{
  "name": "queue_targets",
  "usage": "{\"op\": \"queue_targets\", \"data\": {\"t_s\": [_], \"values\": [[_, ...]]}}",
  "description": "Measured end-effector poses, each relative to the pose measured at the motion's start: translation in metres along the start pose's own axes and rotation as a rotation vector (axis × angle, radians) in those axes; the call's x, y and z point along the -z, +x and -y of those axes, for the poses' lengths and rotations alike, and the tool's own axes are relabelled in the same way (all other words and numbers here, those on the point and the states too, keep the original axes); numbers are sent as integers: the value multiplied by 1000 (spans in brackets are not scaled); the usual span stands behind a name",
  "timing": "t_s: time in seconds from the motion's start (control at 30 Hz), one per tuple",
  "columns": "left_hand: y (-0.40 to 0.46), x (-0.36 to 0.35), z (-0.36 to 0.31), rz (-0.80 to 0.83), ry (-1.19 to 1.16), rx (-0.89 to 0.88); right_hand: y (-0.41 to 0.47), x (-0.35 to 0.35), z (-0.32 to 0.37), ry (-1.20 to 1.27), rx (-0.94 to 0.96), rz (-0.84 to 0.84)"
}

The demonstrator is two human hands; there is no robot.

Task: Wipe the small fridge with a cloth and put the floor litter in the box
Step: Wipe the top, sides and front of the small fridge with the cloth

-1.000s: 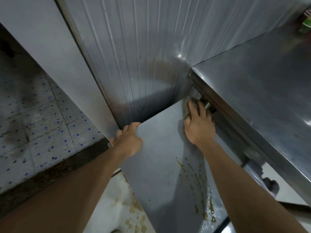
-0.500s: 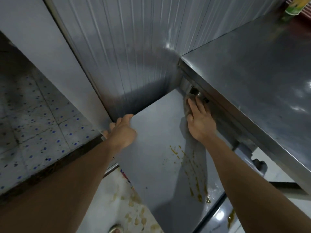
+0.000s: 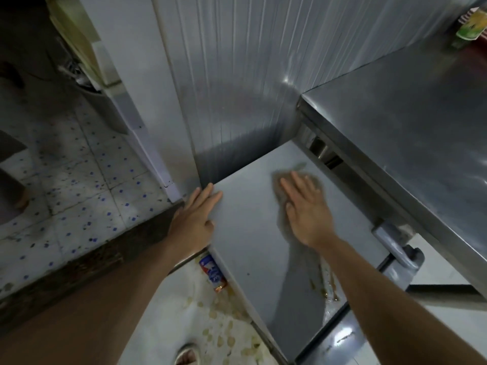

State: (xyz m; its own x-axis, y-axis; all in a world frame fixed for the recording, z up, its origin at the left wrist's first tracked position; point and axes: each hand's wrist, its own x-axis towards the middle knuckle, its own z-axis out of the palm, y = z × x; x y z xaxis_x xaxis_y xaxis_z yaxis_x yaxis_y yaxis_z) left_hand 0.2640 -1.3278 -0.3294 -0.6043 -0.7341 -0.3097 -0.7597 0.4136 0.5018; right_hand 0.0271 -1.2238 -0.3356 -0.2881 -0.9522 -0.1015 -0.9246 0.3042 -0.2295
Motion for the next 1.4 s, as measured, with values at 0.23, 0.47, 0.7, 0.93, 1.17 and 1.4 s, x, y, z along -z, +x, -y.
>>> {"op": "queue_targets", "data": {"t_s": [0.23, 0.47, 0.7, 0.93, 1.17, 1.4], "values": [[2, -3, 7, 9, -200, -27, -12, -18, 61, -17, -97, -47], [2, 4, 13, 45, -238, -55, -61, -30, 84, -21, 140, -16], [0, 7, 20, 48, -170, -128, -14, -34, 119, 13, -273, -83], [-1, 13, 20, 46, -149, -154, -75, -48, 159, -58, -150, -19], [-24, 7, 19, 17, 83, -132, -52, -37, 167, 24, -126, 38], [-40, 6, -18, 47, 290, 22, -164, -49, 113, -122, -110, -97]]}}
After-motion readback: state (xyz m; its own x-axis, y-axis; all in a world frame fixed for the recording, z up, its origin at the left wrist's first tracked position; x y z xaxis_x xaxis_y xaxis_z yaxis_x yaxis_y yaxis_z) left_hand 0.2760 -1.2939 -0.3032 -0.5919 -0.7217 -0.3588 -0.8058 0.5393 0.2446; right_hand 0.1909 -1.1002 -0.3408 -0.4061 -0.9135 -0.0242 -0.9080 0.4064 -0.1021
